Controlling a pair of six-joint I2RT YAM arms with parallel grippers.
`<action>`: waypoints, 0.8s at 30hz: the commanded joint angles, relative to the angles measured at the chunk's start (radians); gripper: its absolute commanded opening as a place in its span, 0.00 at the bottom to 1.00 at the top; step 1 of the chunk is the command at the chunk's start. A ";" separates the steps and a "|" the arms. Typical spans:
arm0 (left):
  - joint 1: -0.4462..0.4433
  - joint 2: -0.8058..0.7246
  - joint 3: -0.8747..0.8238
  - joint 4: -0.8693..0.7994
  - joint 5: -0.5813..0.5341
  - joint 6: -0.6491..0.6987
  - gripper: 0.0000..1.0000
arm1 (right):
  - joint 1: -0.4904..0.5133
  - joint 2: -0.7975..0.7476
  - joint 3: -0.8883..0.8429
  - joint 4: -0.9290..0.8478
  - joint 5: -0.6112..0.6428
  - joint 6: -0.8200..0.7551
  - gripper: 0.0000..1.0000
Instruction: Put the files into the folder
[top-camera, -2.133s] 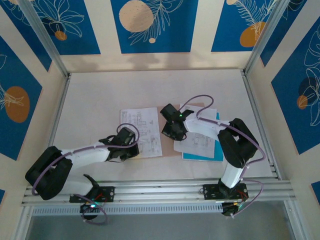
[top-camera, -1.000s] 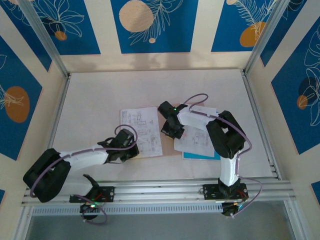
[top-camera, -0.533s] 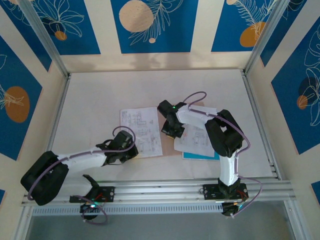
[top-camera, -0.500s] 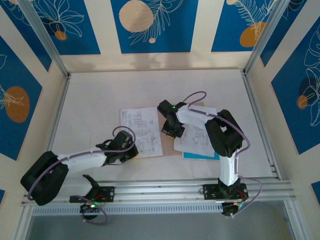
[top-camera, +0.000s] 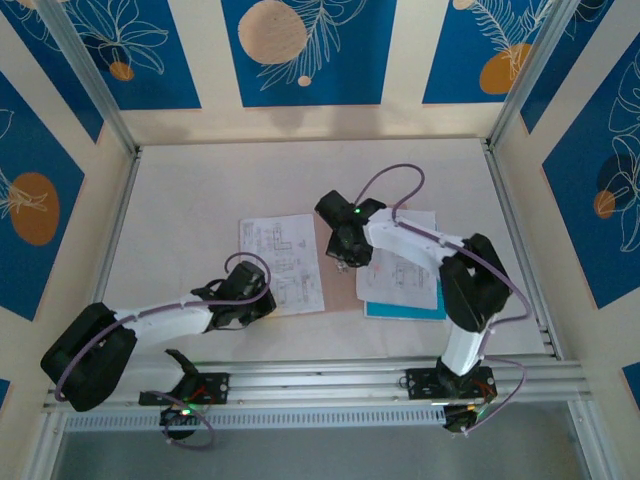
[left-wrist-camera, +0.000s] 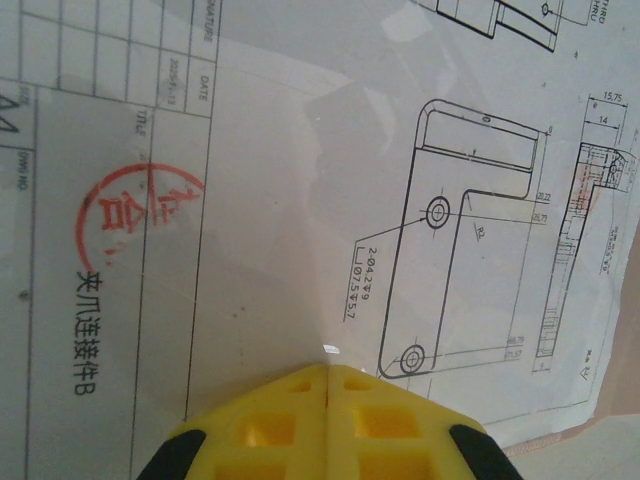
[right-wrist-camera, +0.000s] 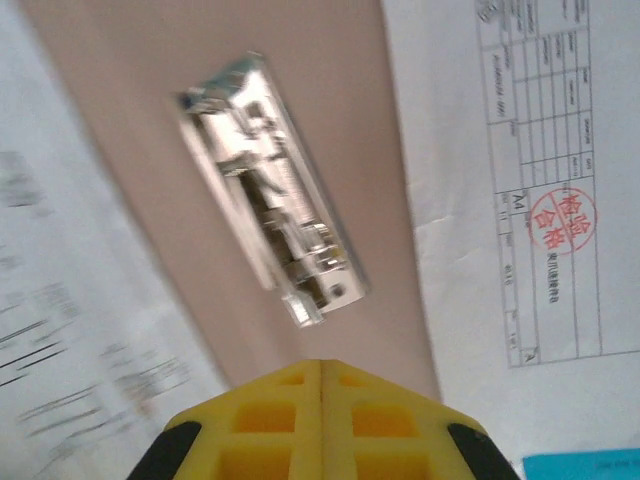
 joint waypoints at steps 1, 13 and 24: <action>0.010 0.025 -0.047 -0.161 -0.050 0.001 0.00 | 0.003 -0.025 0.002 0.033 -0.034 0.000 0.00; 0.012 0.016 -0.050 -0.169 -0.050 0.006 0.00 | 0.004 0.123 -0.028 0.124 -0.138 0.018 0.00; 0.014 0.009 -0.051 -0.175 -0.051 0.010 0.00 | -0.003 0.168 -0.072 0.129 -0.151 0.048 0.00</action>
